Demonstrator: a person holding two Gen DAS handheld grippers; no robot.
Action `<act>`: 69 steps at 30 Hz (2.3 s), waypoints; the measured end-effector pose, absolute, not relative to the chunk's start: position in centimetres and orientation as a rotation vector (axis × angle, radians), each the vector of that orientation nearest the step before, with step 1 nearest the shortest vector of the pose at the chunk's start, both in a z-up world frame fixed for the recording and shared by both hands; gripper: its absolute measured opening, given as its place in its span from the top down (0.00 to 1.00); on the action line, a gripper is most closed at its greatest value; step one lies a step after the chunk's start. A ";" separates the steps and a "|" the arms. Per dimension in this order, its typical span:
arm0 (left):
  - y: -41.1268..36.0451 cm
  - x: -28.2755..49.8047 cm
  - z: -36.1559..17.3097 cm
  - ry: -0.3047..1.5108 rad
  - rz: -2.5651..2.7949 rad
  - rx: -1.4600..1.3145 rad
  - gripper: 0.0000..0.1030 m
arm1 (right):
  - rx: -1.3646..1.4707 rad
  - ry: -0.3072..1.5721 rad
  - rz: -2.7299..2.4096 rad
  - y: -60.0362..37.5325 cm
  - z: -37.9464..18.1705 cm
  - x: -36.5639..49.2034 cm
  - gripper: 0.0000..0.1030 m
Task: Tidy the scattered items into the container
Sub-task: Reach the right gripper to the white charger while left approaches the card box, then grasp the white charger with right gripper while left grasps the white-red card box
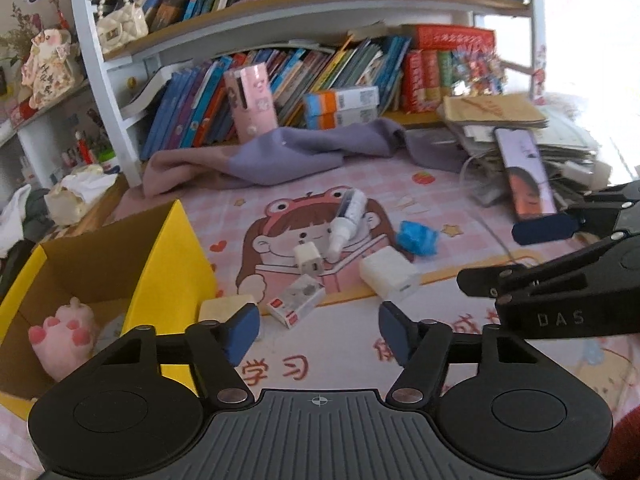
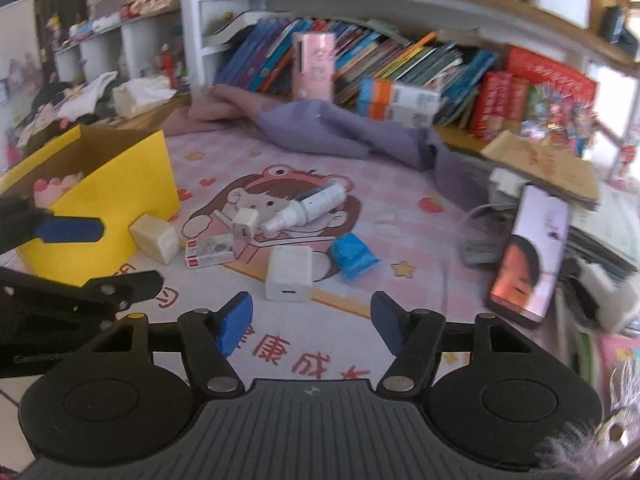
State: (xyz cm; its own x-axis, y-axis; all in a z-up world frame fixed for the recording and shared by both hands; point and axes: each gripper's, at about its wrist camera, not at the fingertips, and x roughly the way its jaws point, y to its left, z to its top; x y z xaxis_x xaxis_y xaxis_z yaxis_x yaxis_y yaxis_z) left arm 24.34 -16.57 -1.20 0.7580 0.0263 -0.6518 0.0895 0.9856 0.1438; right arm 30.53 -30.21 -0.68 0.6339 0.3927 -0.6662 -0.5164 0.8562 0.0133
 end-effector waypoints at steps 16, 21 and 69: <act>-16.5 30.8 -5.4 0.842 0.026 0.206 0.48 | -0.135 0.888 0.635 -26.2 -4.7 40.3 0.48; -16.7 32.4 -6.1 0.862 0.026 0.221 0.48 | -0.171 0.928 0.671 -24.8 -5.7 42.4 0.50; -17.2 35.3 -7.9 1.021 -0.061 0.018 0.70 | -0.333 0.889 0.627 -29.7 -7.0 39.4 0.60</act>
State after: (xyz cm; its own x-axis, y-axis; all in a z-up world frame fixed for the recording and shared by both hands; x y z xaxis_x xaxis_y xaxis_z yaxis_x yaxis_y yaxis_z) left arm 35.27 -17.18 -7.89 0.5209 -0.0423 -0.8525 0.0592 0.9982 -0.0133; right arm 39.41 -29.72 -6.98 0.4694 0.3678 -0.8027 -0.6330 0.7740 -0.0155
